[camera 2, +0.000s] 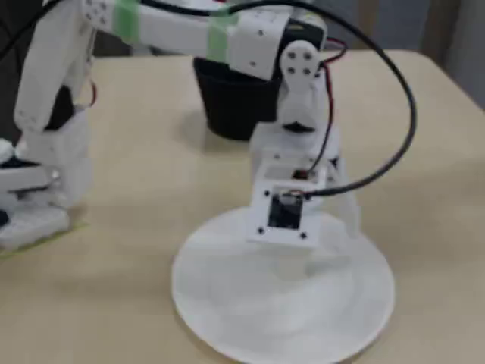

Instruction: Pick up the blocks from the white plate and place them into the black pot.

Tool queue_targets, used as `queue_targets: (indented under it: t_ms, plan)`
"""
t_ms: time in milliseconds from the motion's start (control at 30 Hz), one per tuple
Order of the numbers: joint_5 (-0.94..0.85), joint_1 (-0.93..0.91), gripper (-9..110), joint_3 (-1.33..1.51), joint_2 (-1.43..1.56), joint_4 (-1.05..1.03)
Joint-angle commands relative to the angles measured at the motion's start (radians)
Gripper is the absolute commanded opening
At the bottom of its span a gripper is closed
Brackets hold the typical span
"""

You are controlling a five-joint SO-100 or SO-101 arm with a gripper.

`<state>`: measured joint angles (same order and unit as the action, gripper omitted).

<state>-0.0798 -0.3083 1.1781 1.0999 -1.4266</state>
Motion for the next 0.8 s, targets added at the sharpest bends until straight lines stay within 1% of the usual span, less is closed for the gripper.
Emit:
queue_targets:
  t_ms: [0, 333, 400, 433, 500, 533, 633, 767]
  plan:
    - [-0.008, -0.008, 36, -0.083, -0.015, -0.02]
    - [0.006, -0.025, 31, -0.12, -0.094, -0.034]
    - [0.011, -0.026, 26, -0.127, -0.109, -0.034]
    - [0.015, -0.029, 21, -0.137, -0.118, -0.029]
    - [0.038, -0.032, 3, -0.17, -0.149, -0.034]
    - [0.038, -0.035, -2, -0.206, -0.176, -0.048]
    - [0.014, -0.032, -2, -0.299, -0.233, -0.106]
    - [-0.005, -0.026, -2, -0.305, -0.196, -0.104]
